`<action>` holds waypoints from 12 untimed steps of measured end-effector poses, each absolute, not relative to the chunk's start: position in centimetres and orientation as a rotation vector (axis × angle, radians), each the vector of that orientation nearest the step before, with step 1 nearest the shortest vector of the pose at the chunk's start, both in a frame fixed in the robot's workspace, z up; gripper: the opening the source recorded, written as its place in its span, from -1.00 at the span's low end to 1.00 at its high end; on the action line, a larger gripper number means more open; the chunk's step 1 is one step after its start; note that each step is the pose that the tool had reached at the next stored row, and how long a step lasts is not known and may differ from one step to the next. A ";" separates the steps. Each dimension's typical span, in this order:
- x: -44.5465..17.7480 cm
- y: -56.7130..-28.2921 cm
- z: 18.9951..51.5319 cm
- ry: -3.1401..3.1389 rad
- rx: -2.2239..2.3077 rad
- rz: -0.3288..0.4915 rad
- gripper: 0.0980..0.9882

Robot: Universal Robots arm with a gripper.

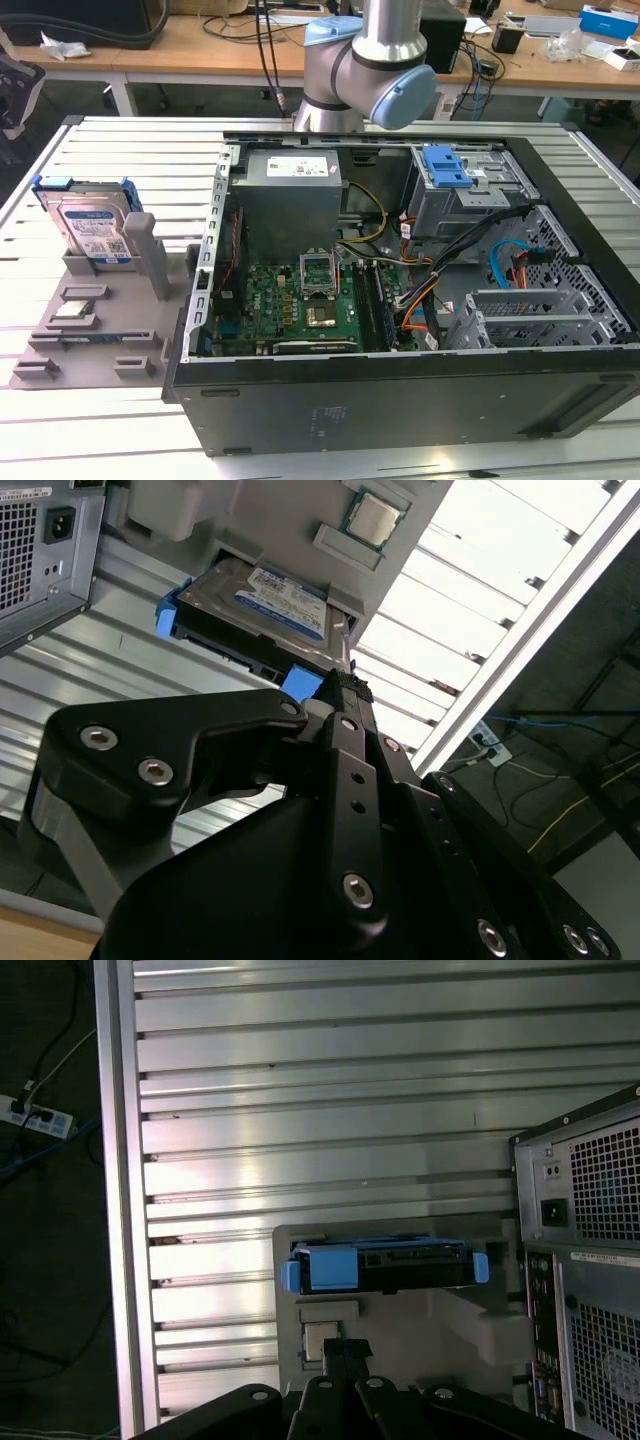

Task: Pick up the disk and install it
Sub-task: 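Reach for the disk, then pick up the disk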

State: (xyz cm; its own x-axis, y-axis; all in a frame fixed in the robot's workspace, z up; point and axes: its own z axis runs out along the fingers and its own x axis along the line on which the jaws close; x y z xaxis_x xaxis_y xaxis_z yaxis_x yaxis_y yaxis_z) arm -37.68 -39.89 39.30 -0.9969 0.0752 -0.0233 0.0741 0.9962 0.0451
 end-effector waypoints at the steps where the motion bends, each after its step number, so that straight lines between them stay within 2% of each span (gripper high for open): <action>1: -37.7 -39.9 39.3 3.114 0.117 0.069 -0.98; 12: -37.7 -39.9 39.3 3.114 0.112 0.069 -0.98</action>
